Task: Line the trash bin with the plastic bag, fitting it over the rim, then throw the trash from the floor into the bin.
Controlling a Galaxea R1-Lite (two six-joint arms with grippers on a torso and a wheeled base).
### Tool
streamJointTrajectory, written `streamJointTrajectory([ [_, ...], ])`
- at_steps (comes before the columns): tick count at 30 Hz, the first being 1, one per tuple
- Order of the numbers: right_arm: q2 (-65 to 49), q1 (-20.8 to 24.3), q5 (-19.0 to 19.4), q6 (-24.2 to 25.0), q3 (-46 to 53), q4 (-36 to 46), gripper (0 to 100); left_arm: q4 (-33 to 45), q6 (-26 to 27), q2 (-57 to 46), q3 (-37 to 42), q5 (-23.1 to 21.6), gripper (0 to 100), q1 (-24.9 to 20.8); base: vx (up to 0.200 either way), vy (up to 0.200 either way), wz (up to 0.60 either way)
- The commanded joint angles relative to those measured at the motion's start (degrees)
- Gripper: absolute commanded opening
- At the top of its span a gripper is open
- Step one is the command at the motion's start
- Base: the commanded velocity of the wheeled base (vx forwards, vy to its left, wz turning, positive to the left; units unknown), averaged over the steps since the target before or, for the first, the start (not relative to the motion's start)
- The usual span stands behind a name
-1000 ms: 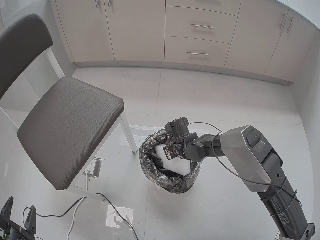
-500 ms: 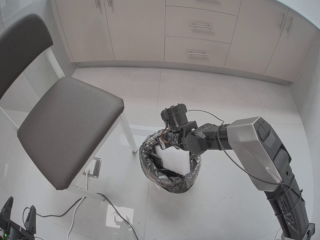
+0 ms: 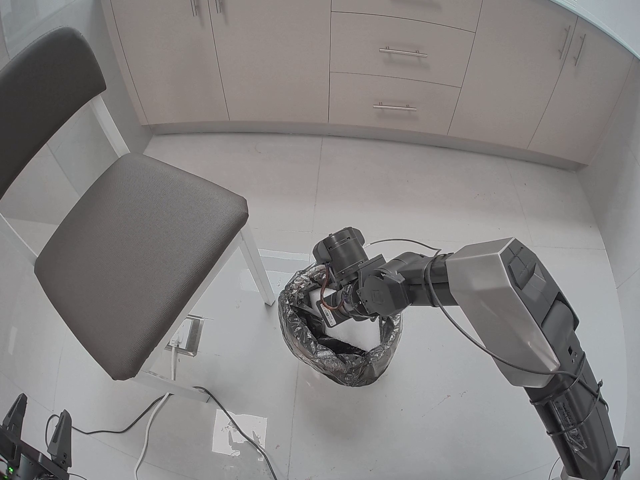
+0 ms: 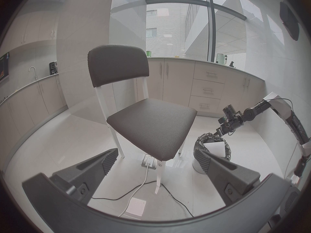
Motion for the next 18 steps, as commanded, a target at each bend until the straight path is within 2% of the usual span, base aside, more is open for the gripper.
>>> streamJointTrajectory([
  [1,1.89,-0.46,-0.01,-0.09,0.01,0.3,0,0.0,-0.01,0.1,-0.01,0.01,100,-0.04,0.0,0.0,0.0],
  [13,4.61,-2.57,-0.19,-0.8,0.01,-0.49,0,0.0,-0.01,0.1,-0.01,0.01,100,-0.04,0.0,0.0,0.0],
  [18,6.99,-3.1,-0.19,-3.17,0.01,-5.77,0,0.0,-0.01,0.1,-0.01,0.01,100,-0.04,0.0,0.0,0.0],
])
